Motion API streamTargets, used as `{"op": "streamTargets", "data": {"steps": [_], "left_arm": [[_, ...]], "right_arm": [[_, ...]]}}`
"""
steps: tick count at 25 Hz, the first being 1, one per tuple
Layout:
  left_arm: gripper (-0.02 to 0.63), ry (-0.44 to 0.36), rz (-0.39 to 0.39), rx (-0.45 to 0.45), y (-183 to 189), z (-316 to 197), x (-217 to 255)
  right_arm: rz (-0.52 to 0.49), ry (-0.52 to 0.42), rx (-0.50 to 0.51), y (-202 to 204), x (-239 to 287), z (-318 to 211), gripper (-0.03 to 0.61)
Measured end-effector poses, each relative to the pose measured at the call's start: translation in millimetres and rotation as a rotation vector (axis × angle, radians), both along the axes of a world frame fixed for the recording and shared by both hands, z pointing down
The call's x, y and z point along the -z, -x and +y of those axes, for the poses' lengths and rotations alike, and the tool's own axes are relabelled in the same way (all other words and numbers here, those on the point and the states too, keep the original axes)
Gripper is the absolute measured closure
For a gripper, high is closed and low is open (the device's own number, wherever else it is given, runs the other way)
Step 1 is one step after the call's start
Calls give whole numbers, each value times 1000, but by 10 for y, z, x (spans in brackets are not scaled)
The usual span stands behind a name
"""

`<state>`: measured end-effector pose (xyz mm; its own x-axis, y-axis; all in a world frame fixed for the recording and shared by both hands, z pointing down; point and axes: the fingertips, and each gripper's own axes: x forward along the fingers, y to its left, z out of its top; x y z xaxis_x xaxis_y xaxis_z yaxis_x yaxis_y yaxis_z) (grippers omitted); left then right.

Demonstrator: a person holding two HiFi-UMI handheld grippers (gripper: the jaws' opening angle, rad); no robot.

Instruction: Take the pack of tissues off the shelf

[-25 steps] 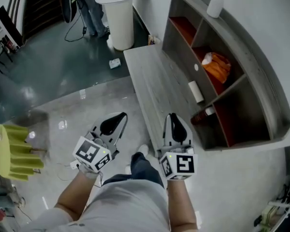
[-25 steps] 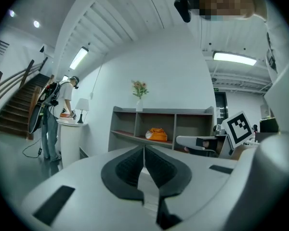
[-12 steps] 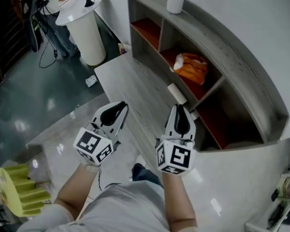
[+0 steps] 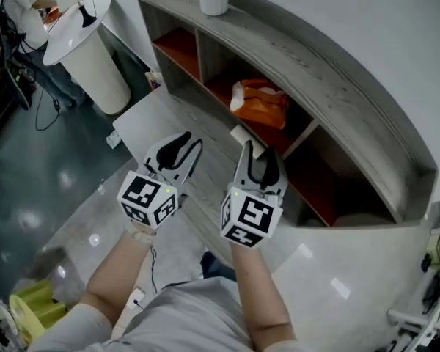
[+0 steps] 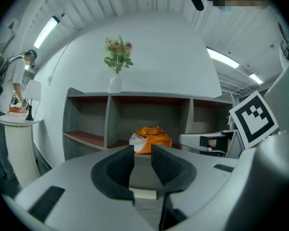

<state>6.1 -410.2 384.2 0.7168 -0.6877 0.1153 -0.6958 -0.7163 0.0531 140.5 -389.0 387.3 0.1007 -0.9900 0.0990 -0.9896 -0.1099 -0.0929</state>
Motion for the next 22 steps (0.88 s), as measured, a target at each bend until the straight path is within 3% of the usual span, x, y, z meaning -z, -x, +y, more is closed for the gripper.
{"op": "streamTargets", "data": {"steps": [6,16,22], "left_arm": [[491,15,-19,-49,-394,-408,-92],[483,7,-25,-140,-968,-826,-128],[486,37,-49,-164,-1131,-909,-277]], "right_arm": [[-7,30,-82,-173,-88,-212,399],[-44,80,-116,-218,-224,-455,396],[-42,91,-124,-248,-307,-505,396]]}}
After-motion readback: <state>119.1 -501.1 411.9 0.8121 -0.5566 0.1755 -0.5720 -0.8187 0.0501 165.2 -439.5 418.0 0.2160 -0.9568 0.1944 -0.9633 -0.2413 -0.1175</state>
